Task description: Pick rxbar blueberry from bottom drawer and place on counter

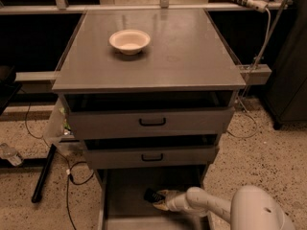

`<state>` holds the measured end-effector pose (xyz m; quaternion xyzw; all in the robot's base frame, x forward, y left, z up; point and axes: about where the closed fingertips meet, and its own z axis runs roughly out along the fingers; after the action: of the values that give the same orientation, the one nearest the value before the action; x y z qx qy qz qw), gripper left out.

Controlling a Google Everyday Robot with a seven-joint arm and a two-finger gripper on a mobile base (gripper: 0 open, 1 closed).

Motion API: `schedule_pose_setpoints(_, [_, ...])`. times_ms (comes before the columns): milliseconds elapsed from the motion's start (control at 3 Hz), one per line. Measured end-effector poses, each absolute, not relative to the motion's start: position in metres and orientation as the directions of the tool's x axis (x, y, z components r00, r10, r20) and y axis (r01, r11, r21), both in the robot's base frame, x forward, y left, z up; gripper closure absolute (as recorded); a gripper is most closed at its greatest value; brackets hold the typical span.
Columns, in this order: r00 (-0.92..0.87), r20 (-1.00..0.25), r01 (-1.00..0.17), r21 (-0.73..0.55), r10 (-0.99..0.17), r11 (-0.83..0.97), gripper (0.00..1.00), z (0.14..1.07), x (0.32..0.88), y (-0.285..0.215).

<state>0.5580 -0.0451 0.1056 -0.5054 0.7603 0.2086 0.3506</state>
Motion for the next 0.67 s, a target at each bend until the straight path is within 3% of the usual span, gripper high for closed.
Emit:
schedule_pose_setpoints(333, [-0.243,-0.744,-0.915,-0.037,-0.622,0.402,1.0,0.1056,0.5579,-0.0451])
schedule_pose_setpoints(667, [-0.245,-0.744,-0.915,-0.034,-0.622,0.401,1.0,0.1053,0.5575,-0.0445])
